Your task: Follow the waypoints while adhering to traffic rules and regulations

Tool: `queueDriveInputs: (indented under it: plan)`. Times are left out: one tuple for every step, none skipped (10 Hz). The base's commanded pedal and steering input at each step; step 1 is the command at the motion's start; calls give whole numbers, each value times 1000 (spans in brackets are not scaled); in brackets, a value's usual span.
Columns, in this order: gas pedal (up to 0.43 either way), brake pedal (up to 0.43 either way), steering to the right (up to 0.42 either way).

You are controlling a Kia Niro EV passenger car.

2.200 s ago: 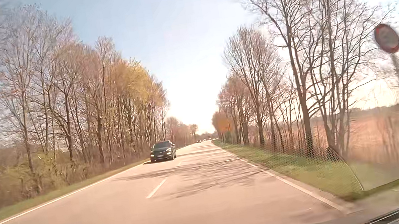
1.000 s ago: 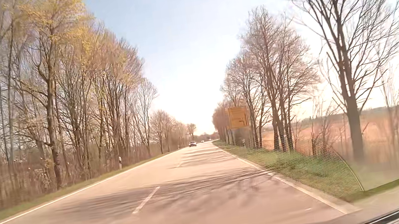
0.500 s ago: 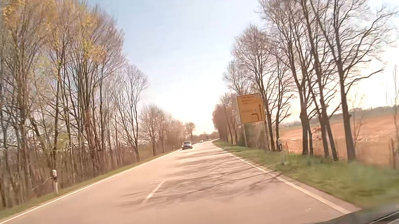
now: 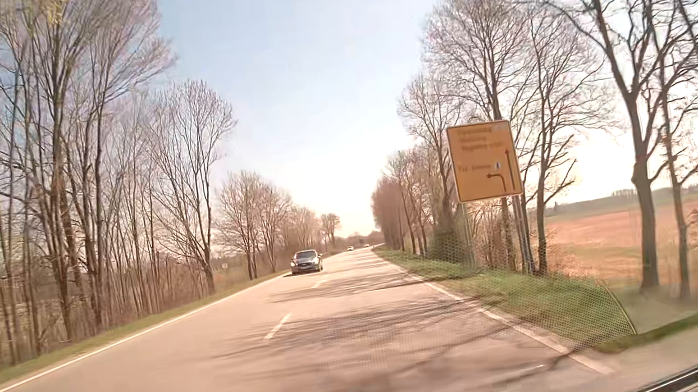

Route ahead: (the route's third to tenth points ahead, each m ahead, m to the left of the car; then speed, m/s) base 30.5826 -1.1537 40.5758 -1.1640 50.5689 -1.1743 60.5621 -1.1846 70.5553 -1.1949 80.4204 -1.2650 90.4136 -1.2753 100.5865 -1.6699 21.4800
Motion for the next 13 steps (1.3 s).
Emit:
queueDriveInputs:
  plan:
    - [248,0,0]
    - [248,0,0]
    - [248,0,0]
    - [248,0,0]
    - [248,0,0]
    - [248,0,0]
    - [248,0,0]
    - [248,0,0]
    - [248,0,0]
    - [248,0,0]
    - [248,0,0]
    - [248,0,0]
    - [248,0,0]
